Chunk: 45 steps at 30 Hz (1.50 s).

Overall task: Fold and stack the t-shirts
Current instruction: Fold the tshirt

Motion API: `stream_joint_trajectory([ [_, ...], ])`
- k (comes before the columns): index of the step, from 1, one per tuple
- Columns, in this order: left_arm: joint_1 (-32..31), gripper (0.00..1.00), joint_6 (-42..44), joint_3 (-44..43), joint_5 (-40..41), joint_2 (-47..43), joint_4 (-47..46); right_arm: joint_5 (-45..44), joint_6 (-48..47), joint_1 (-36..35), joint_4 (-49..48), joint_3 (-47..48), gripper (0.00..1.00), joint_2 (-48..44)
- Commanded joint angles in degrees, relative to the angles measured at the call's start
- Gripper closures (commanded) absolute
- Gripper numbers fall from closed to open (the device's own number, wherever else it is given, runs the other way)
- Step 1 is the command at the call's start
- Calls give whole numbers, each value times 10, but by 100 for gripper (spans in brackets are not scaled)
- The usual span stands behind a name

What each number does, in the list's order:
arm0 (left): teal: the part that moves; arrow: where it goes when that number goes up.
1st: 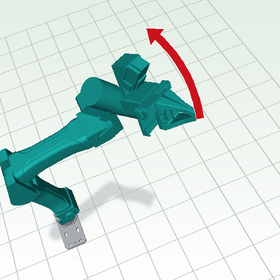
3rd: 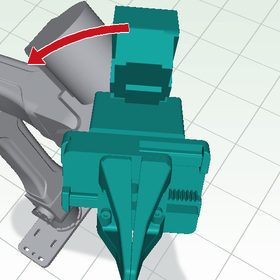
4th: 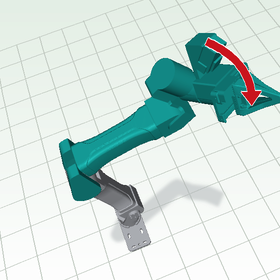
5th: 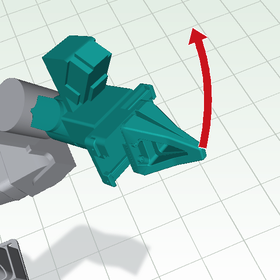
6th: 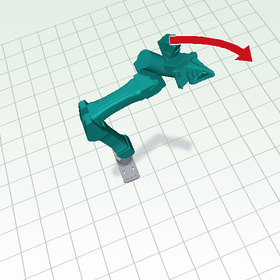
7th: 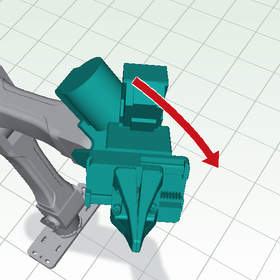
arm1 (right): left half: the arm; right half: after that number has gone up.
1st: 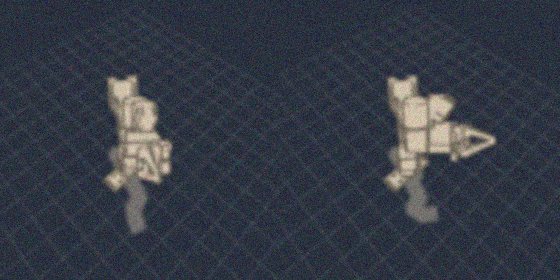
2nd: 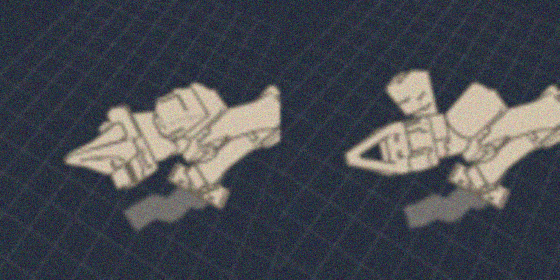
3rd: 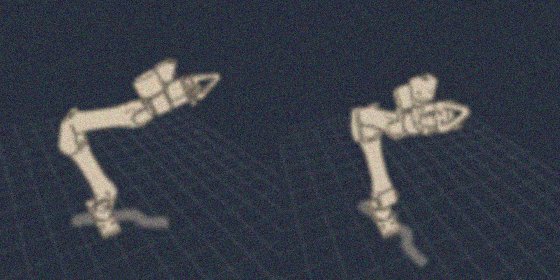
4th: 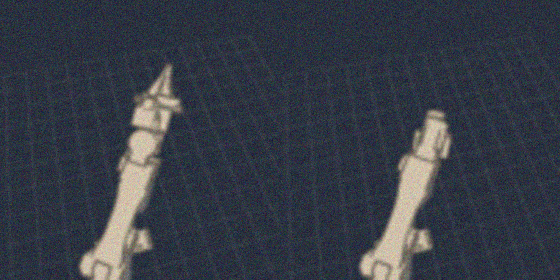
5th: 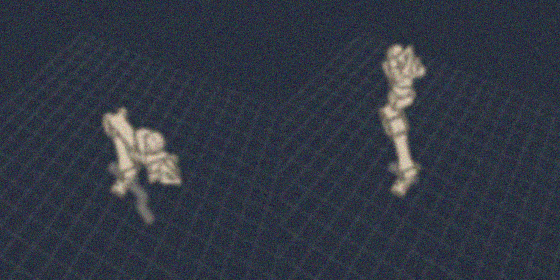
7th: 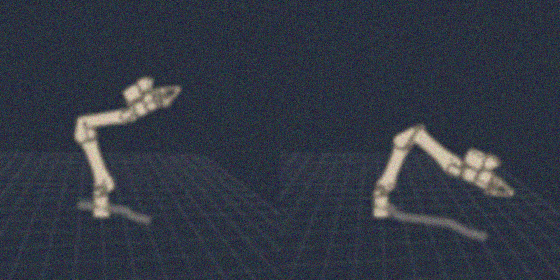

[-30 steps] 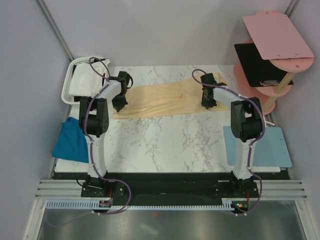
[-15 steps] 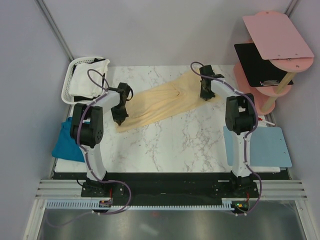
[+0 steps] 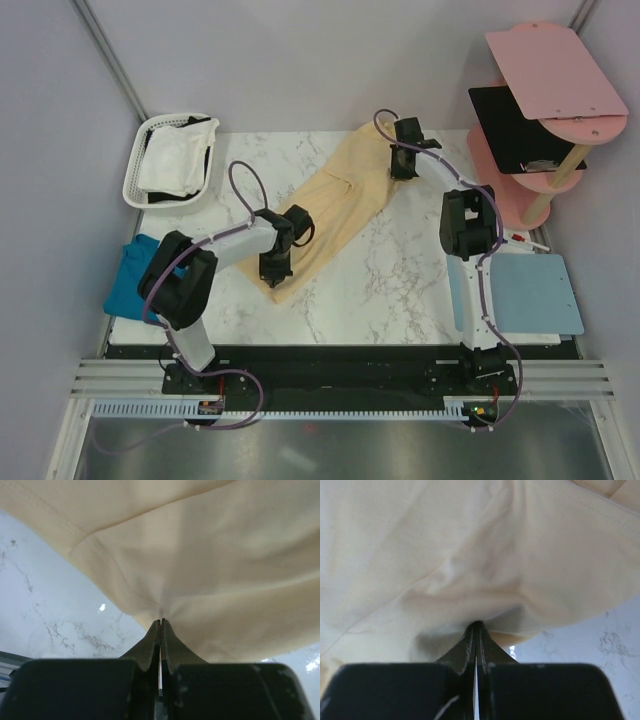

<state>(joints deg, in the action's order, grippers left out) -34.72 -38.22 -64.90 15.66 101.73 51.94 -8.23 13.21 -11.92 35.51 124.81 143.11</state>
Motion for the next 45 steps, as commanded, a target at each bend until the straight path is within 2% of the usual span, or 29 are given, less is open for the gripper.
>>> stream_joint_trajectory([
  [1,6,98,-49,-47,37,-93,48,30,-3,-11,-61,-120,98,-103],
  [2,6,98,-45,-63,48,-105,57,31,1,-10,-75,-150,96,-133],
  [3,7,98,-40,-91,53,-120,62,34,8,-11,-87,-208,87,-190],
  [4,7,93,-32,-102,65,-125,66,53,15,-10,-106,-234,78,-219],
  [5,7,90,-24,-110,73,-129,67,64,27,-10,-112,-261,62,-246],
  [6,9,87,-19,-123,77,-127,68,73,37,-10,-118,-314,54,-297],
  [7,12,77,-13,-129,81,-123,63,122,47,-11,-134,-341,47,-320],
  [8,17,58,-2,-133,82,-116,64,151,68,-12,-143,-366,38,-339],
  [10,28,1,5,-145,83,-89,63,184,98,-12,-153,-440,31,-388],
  [12,47,0,13,-145,77,-74,47,243,138,-16,-174,-522,29,-430],
  [14,73,0,38,-140,7,-60,1,278,165,-29,-216,-576,29,-459],
  [16,118,0,52,-125,-76,-60,-28,282,200,-43,-248,-640,28,-497],
  [18,161,0,58,-108,-123,-66,-69,279,232,-74,-268,-684,28,-527],
  [19,179,0,66,-101,-201,-69,-84,280,246,-85,-276,-699,28,-536],
  [22,227,0,79,-91,-276,-66,-108,279,291,-136,-313,-743,28,-552],
  [29,249,0,97,-107,-275,-73,-91,251,372,-275,-395,-781,30,-508],
  [34,254,0,109,-104,-269,-85,-80,240,420,-346,-462,-776,31,-459],
  [40,260,0,117,-97,-265,-96,-76,231,455,-398,-499,-736,33,-376],
  [45,264,0,124,-92,-259,-101,-73,226,468,-413,-511,-705,34,-336],
])
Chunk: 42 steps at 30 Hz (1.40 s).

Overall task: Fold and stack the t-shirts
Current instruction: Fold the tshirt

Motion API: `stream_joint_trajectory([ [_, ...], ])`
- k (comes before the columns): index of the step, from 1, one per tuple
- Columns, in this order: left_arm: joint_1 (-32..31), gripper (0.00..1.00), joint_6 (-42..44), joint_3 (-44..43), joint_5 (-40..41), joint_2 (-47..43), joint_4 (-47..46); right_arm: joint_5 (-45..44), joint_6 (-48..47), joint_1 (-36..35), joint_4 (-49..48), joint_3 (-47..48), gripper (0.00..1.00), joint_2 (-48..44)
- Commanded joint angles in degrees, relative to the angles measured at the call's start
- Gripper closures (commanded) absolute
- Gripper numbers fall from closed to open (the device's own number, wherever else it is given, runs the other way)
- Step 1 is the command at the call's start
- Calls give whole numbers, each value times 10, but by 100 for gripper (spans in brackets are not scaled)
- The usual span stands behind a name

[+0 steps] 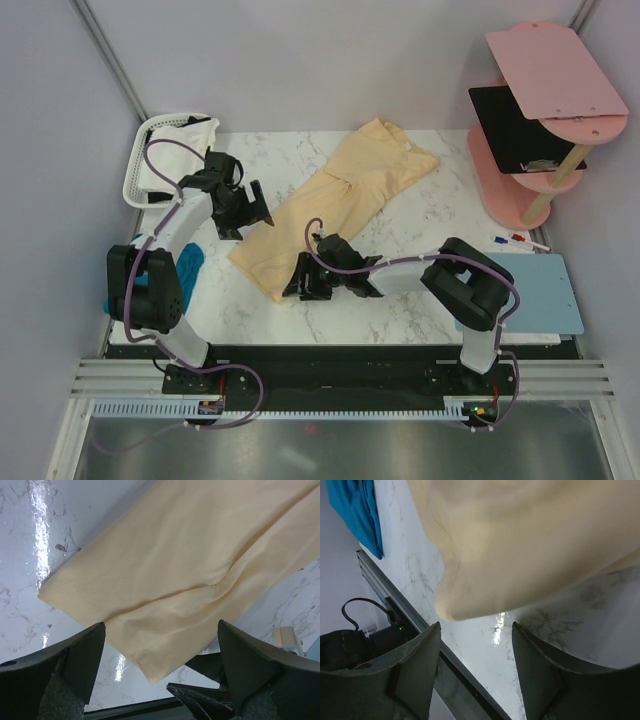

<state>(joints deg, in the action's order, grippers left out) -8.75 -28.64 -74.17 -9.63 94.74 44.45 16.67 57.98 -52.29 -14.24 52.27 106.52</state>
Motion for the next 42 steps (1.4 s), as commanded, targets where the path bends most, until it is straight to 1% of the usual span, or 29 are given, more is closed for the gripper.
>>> stream_joint_trajectory([
  [1,5,0,30,2,-6,-30,1,-26,22,-12,-14,23,34,33],
  [3,7,0,30,3,-8,-29,2,-36,25,-13,-14,31,38,42],
  [5,7,0,30,6,-9,-28,2,-38,27,-13,-12,40,49,54],
  [6,7,0,30,8,-8,-28,3,-44,28,-13,-9,42,57,56],
  [7,7,0,31,10,-8,-28,3,-47,30,-13,-8,44,75,63],
  [10,7,0,33,15,-6,-30,2,-49,26,-13,-3,44,94,69],
  [11,7,0,34,16,-6,-30,3,-48,22,-13,9,45,96,68],
  [15,8,0,33,22,-3,-29,1,-62,-1,-15,55,29,100,45],
  [21,8,0,34,22,-2,-24,1,-80,-27,-14,117,-55,100,-34],
  [24,8,0,34,23,-3,-22,2,-104,-35,-14,162,-114,100,-94],
  [25,8,0,34,22,-3,-20,1,-110,-34,-14,173,-144,100,-129],
  [27,8,0,34,23,-7,-17,2,-131,-33,-13,211,-173,100,-169],
  [28,7,0,33,23,-7,-15,1,-137,-26,-14,224,-200,100,-210],
  [30,7,0,32,23,-9,-10,2,-146,-19,-14,264,-226,100,-250],
  [31,7,0,32,24,-10,-9,1,-148,-10,-14,279,-247,100,-287],
  [33,7,0,29,24,-14,-5,1,-153,0,-14,333,-267,100,-321],
  [34,6,0,29,24,-14,-5,-1,-163,8,-14,357,-283,100,-356],
  [35,6,0,28,23,-16,-4,-1,-163,20,-14,402,-291,100,-374],
  [36,5,0,28,25,-18,-3,-2,-179,23,-14,423,-298,100,-393],
  [37,1,0,28,25,-22,0,-6,-197,22,-15,454,-303,95,-455],
  [38,-2,0,28,23,-25,1,-8,-217,29,-14,495,-297,88,-475],
  [39,-7,1,28,23,-32,3,-12,-232,28,-14,517,-287,74,-495],
  [40,-20,1,29,18,-35,11,-16,-248,22,-14,536,-258,63,-531],
  [41,-28,1,31,13,-32,15,-16,-281,8,-14,562,-241,54,-547],
  [42,-37,1,31,7,-33,22,-19,-295,0,-14,571,-223,34,-562],
])
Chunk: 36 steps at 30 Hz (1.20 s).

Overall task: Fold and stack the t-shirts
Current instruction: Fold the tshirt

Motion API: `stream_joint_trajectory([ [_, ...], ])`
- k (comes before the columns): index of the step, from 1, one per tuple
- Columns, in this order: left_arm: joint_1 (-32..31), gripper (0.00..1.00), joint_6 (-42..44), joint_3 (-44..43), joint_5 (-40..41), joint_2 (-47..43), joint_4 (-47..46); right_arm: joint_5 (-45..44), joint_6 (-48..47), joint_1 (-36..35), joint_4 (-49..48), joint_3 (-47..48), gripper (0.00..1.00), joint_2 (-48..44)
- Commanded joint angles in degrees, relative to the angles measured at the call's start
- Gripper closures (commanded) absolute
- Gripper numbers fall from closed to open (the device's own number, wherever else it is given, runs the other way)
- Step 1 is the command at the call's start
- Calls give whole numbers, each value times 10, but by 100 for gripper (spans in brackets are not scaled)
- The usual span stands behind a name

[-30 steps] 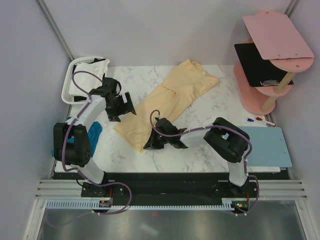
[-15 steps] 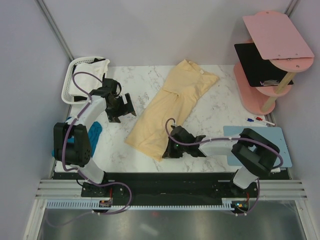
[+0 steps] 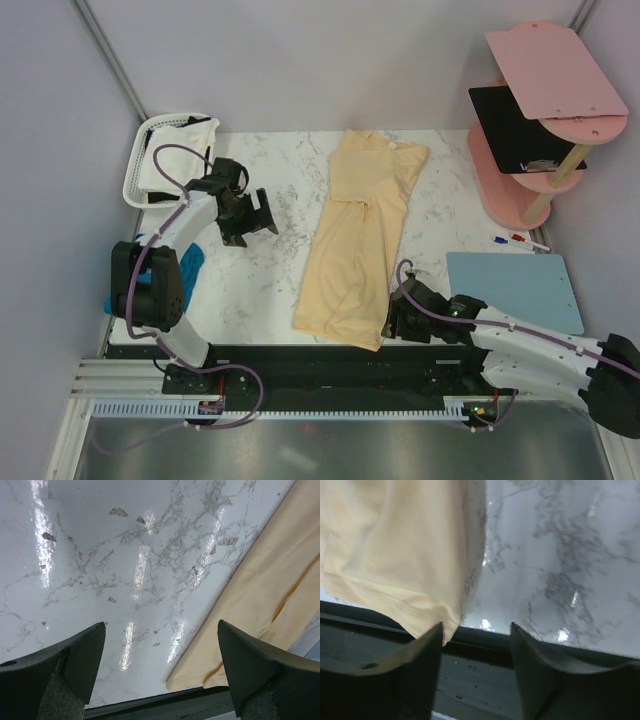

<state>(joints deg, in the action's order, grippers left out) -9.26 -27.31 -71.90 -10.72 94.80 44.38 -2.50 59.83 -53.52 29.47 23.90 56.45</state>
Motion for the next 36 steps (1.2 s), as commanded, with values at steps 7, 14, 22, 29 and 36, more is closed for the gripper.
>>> stream_joint_trajectory([
  [7,-88,5,-1,-121,-34,121,-48,-303,-112,0,130,203,2,-44],
  [14,-101,23,2,-270,-77,252,-52,-294,-206,144,48,295,4,139],
  [22,-113,21,-5,-346,-82,325,-54,-97,-281,327,-138,360,9,324],
  [29,-117,23,-3,-382,-86,373,-53,-39,-305,383,-194,486,16,473],
  [36,-116,26,2,-392,-86,392,-53,-61,-311,431,-192,603,22,591],
])
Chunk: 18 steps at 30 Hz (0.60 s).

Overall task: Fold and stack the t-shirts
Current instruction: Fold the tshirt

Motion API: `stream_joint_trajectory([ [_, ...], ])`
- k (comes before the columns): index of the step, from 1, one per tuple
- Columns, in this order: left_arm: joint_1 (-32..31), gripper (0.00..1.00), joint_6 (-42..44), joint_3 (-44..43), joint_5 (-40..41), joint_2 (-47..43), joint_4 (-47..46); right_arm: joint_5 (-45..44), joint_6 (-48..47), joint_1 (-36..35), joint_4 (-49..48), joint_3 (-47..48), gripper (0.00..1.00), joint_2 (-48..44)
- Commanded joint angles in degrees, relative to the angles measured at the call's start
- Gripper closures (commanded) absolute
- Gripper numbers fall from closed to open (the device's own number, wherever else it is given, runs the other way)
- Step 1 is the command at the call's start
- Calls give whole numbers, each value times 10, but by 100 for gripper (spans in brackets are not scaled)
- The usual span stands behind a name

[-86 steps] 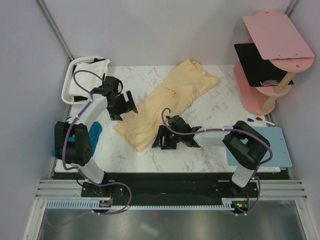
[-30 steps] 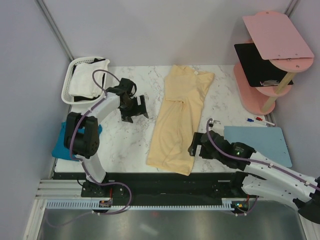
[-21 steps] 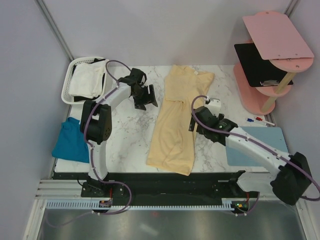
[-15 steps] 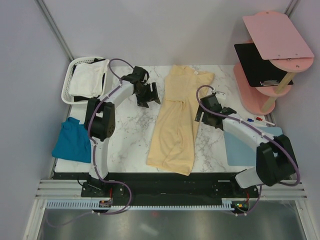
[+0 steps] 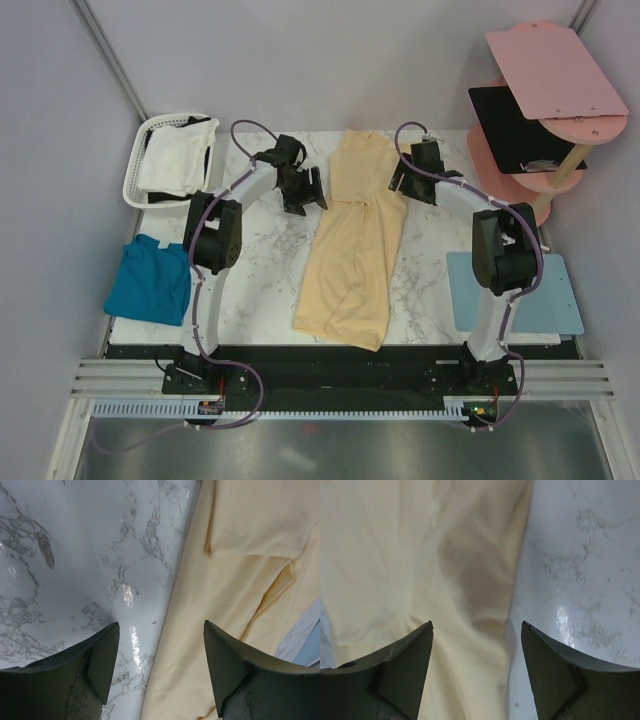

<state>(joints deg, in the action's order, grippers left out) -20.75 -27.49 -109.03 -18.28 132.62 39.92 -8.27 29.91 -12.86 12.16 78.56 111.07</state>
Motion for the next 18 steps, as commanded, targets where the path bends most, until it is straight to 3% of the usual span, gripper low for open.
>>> stream_joint_trajectory([
  [1,-3,31,7,-20,-11,12,-8,-4,-12,30,-19,64,22,56],
  [3,-6,41,19,-14,4,-3,-8,-6,-10,43,-20,88,22,86],
  [7,-37,98,44,10,74,-46,-7,4,-7,60,-20,133,23,137],
  [9,-48,98,50,28,121,-61,-8,8,-6,65,-17,162,25,165],
  [13,-78,98,50,51,128,-95,-10,18,-11,69,-15,202,34,203],
  [18,-143,98,50,68,120,-131,-30,32,-13,69,-14,240,56,244],
])
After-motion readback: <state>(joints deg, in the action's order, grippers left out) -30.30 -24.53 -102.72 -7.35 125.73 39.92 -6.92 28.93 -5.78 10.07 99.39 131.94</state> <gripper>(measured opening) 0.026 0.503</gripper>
